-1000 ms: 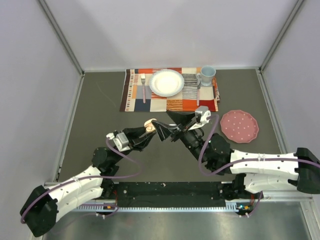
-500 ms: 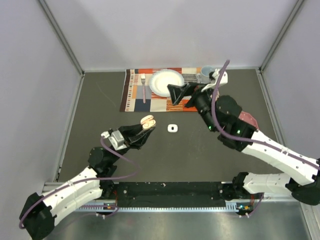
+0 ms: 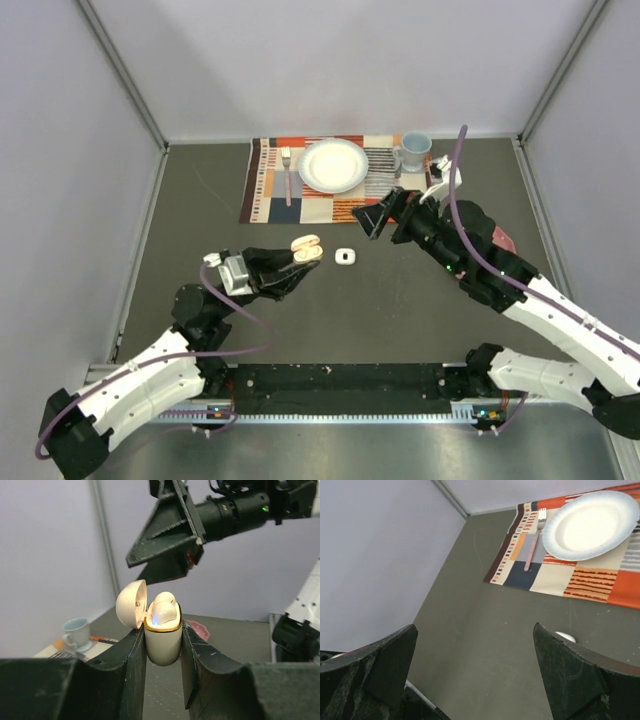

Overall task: Insert the wireless bluetooth earbuds into the charging case
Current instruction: Close the charging case with the earbuds.

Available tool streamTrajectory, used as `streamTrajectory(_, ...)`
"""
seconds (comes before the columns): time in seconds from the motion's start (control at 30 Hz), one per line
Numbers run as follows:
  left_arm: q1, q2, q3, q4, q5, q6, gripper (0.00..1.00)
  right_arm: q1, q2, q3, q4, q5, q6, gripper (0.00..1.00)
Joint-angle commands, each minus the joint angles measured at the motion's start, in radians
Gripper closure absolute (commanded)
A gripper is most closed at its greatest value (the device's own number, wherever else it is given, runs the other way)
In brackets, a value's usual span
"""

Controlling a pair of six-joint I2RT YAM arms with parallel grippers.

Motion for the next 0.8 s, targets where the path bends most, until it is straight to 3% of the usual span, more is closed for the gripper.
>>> streamTrajectory(0.0, -0.002, 0.018, -0.005, 0.024, 0.178, -0.047, 1.0, -0.003, -0.024, -0.012, -0.001, -0.103, 0.058, 0.01)
streamTrajectory(0.37, -0.003, 0.172, 0.126, -0.074, 0.304, 0.021, 1.0, -0.002, 0.115, 0.021, 0.053, -0.277, 0.091, 0.01)
streamTrajectory(0.53, -0.003, 0.258, 0.115, 0.058, 0.288, -0.01, 1.0, -0.002, 0.128, 0.025, 0.041, -0.267, 0.072, 0.01)
streamTrajectory(0.77, -0.003, 0.303, 0.132, 0.099, 0.219, -0.015, 1.0, -0.002, 0.175, 0.073, -0.06, -0.288, -0.021, 0.01)
